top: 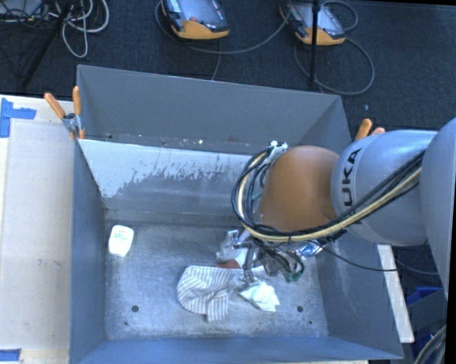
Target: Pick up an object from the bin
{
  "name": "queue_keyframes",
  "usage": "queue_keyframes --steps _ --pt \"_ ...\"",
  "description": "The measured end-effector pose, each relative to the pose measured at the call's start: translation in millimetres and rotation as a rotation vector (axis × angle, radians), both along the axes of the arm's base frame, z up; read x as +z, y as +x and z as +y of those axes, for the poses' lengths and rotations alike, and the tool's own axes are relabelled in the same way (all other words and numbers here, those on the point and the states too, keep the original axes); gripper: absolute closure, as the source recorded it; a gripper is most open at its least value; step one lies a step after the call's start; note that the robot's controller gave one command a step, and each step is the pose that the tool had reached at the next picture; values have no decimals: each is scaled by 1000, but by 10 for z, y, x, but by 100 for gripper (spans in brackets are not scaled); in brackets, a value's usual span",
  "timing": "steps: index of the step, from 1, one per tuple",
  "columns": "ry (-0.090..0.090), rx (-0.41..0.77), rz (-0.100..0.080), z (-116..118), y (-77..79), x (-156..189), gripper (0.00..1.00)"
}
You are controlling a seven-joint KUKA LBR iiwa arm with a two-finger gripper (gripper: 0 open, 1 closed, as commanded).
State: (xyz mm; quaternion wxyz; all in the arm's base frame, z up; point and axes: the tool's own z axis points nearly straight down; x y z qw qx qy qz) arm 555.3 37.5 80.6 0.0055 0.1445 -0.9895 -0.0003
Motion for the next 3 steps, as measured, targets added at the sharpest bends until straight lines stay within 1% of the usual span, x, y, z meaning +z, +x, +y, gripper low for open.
queue_keyframes --steps 1,3 --pt "1 -1 -5 1 -2 21 100" --pt "2 -3 -11 2 1 136 100"
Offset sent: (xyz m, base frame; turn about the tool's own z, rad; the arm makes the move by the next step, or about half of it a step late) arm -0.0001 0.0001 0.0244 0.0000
